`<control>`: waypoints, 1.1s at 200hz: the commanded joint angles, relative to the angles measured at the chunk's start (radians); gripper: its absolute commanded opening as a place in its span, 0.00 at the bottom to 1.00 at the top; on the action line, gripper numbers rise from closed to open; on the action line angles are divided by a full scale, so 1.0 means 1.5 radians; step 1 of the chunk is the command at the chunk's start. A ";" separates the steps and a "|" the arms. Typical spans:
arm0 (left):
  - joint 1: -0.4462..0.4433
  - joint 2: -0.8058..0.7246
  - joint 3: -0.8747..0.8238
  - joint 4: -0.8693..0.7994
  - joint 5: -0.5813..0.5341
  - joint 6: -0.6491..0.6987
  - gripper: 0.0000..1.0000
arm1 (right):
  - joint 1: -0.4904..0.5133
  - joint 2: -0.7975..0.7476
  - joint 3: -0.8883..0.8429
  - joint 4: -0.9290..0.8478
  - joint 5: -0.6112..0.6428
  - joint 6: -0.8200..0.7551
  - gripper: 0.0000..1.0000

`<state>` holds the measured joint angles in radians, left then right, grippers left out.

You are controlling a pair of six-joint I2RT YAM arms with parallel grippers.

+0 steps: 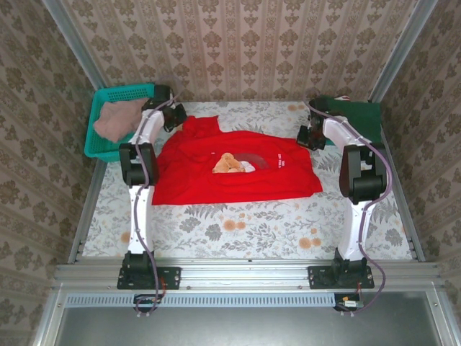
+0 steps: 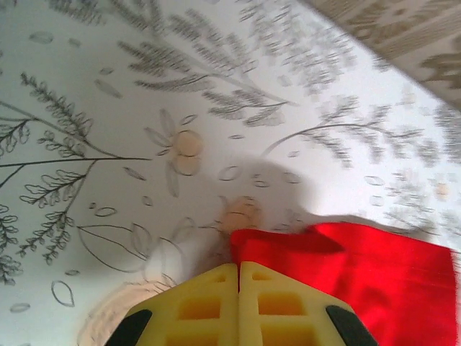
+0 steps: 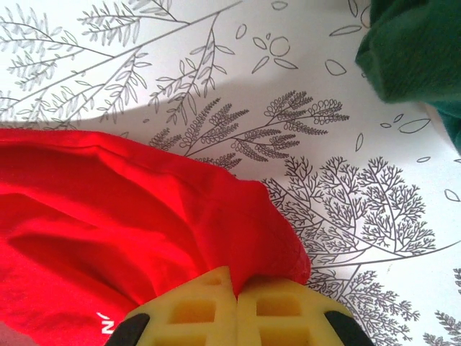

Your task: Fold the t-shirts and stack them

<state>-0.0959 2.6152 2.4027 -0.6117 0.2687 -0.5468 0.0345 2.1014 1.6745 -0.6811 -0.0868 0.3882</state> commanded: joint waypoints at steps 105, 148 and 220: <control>0.031 -0.548 -0.487 0.145 0.076 0.124 0.00 | -0.029 -0.139 -0.073 0.030 -0.032 -0.033 0.00; 0.058 -0.743 -0.772 0.218 0.078 0.136 0.00 | -0.072 -0.116 -0.098 0.053 -0.055 -0.040 0.00; 0.074 -0.888 -0.925 0.206 0.075 0.140 0.00 | -0.089 -0.082 -0.091 0.037 -0.111 -0.034 0.14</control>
<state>0.0036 1.3437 1.0233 -0.3210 0.3771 -0.3691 -0.1043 1.9846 1.5379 -0.6086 -0.2214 0.3386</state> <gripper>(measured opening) 0.049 0.121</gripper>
